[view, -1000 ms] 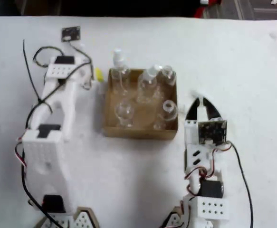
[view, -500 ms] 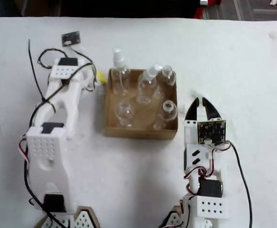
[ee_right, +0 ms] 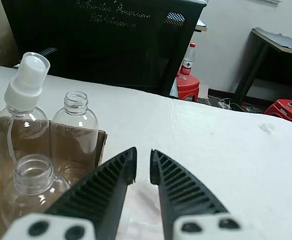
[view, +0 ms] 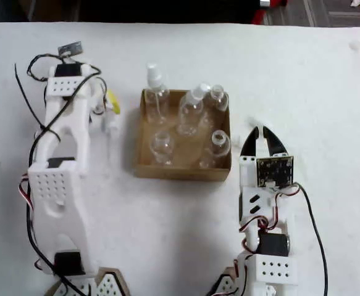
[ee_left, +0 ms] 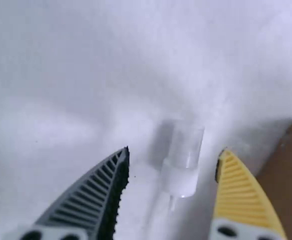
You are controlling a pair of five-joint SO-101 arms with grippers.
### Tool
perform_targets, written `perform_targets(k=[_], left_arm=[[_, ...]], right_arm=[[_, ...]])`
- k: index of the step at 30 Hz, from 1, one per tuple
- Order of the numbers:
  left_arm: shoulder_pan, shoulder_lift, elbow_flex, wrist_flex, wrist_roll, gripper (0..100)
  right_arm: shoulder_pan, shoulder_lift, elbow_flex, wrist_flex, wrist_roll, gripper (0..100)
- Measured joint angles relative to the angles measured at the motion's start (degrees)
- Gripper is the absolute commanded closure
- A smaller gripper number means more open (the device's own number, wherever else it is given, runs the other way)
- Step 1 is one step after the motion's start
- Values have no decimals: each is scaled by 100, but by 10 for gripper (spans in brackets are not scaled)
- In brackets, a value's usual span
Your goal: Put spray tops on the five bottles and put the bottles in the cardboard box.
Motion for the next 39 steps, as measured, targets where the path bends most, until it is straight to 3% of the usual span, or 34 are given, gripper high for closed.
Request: perform_targets(k=[12, 14, 18, 21, 24, 29, 35, 39], left_arm=[[88, 404, -97, -193, -9, 740], [88, 589, -105, -299, -9, 786], [105, 668, -185, -316, 0, 988], [158, 677, -316, -352, 0, 930], [105, 695, -448, -290, 0, 941], [123, 695, -897, 158, 0, 978], [360, 695, -2400, 1626, 0, 980], [404, 695, -2980, 1952, 0, 980]], right_arm=[[0, 0, 0, 0, 0, 960], [0, 0, 0, 0, 0, 960], [0, 0, 0, 0, 0, 960], [0, 0, 0, 0, 0, 960], [0, 0, 0, 0, 0, 960], [0, 0, 0, 0, 0, 960], [0, 0, 0, 0, 0, 960], [9, 0, 0, 0, 0, 960]])
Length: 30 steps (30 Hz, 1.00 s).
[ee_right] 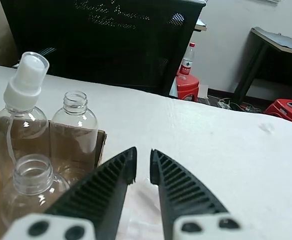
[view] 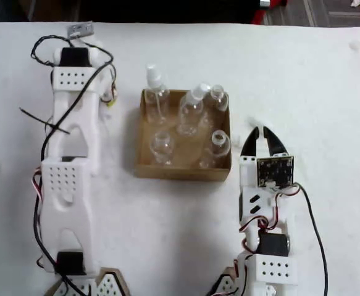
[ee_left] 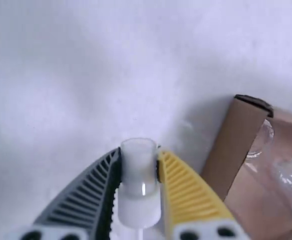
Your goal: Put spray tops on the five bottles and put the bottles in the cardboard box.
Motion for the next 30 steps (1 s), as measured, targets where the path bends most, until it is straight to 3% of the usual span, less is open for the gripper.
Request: perform_targets(k=[6, 20, 30], left_arm=[[9, -721, 343, 0, 105, 980], [9, -5196, 3851, 0, 114, 980], [870, -7771, 5336, -149, -167, 980]], right_arm=[[-9, 0, 0, 0, 0, 960], [-9, 0, 0, 0, 0, 960], [-9, 0, 0, 0, 0, 960]])
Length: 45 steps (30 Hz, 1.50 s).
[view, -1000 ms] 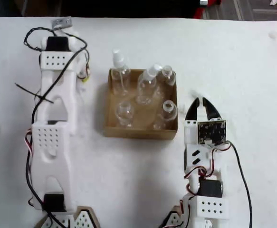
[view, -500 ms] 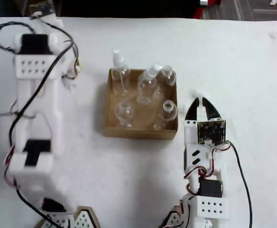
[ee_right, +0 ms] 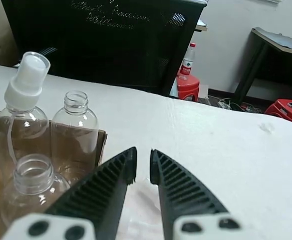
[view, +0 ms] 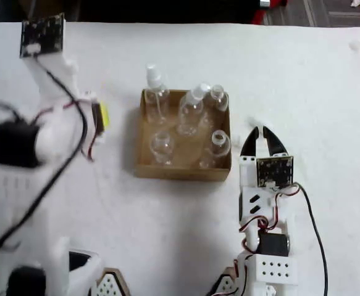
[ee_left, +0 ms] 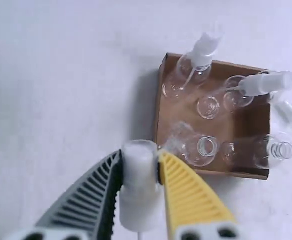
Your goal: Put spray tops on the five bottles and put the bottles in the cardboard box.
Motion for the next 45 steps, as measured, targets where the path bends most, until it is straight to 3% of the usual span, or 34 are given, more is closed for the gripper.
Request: perform_targets(k=[9, 15, 19, 28, 35, 40, 45], left_arm=[[545, -2312, 1908, -1442, -123, 980], [695, -3473, 3297, -2901, -1354, 980], [730, -3499, 3938, -3807, -1512, 980], [1495, -3587, 4492, -5538, -1512, 980], [1864, -3578, 6259, -8352, -1556, 980], [2022, -3578, 7464, -10585, -2154, 980], [2198, -3578, 7631, -10919, -2356, 980]], right_arm=[[0, 0, 0, 0, 0, 960], [0, 0, 0, 0, 0, 960], [0, 0, 0, 0, 0, 960], [0, 0, 0, 0, 0, 960], [0, 0, 0, 0, 0, 960], [0, 0, 0, 0, 0, 960], [0, 0, 0, 0, 0, 960]])
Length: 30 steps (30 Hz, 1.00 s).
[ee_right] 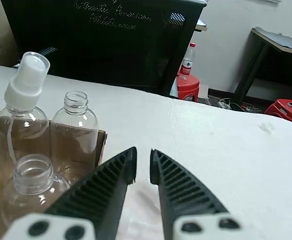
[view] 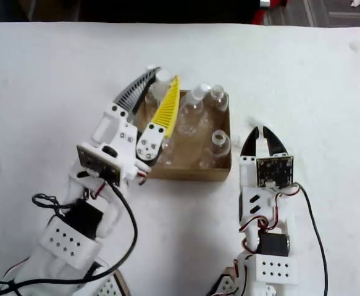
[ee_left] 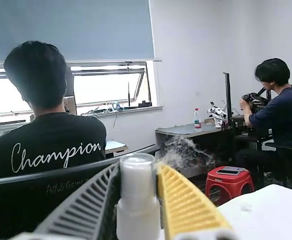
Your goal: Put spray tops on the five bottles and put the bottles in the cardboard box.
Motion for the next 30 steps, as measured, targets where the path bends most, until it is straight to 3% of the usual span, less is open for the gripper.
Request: perform_targets(k=[30], left_arm=[[-123, 0, 53, 440, -53, 980]], right_arm=[[0, 0, 0, 9, 0, 960]])
